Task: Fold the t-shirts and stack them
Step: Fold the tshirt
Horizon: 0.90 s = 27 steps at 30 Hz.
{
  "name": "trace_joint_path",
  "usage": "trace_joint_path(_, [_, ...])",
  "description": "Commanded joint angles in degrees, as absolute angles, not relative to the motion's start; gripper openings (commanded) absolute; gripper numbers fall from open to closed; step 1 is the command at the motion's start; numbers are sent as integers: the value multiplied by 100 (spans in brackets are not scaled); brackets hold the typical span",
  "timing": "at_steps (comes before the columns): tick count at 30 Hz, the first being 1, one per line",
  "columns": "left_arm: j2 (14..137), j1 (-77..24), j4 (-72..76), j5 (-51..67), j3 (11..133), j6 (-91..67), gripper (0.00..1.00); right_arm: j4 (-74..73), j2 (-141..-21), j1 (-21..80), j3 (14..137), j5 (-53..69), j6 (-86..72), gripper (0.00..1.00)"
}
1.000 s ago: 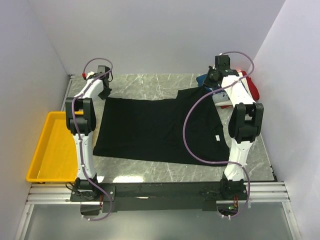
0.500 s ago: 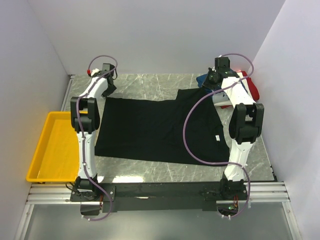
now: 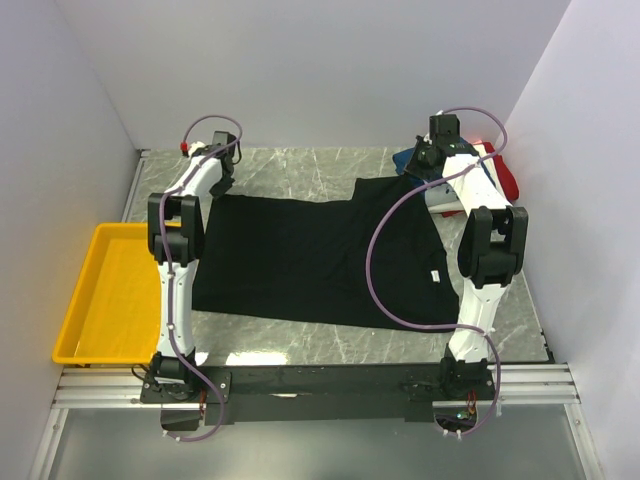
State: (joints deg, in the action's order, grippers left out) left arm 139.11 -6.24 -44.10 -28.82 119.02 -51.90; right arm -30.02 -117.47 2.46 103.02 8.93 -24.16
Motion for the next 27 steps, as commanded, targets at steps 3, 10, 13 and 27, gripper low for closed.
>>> trace_joint_path(3, [13966,-624,-4491,-2900,11857,-5133,13,-2821,-11619,193,10301,993,-2399,0])
trace_joint_path(10, [13694,-624,-4474,-3032,11743,-4966,0,-2804,-11488,193,10257,1046,-2452,0])
trace_joint_path(13, [13483,-615,-4404,-3006,11663,-4957,0,-2769,-11330,193,10187,994,-2478,0])
trace_joint_path(27, [12542,-580,-4026,-2786,11180,-4913,0,-2435,-10433,97,9124,853,-2575,0])
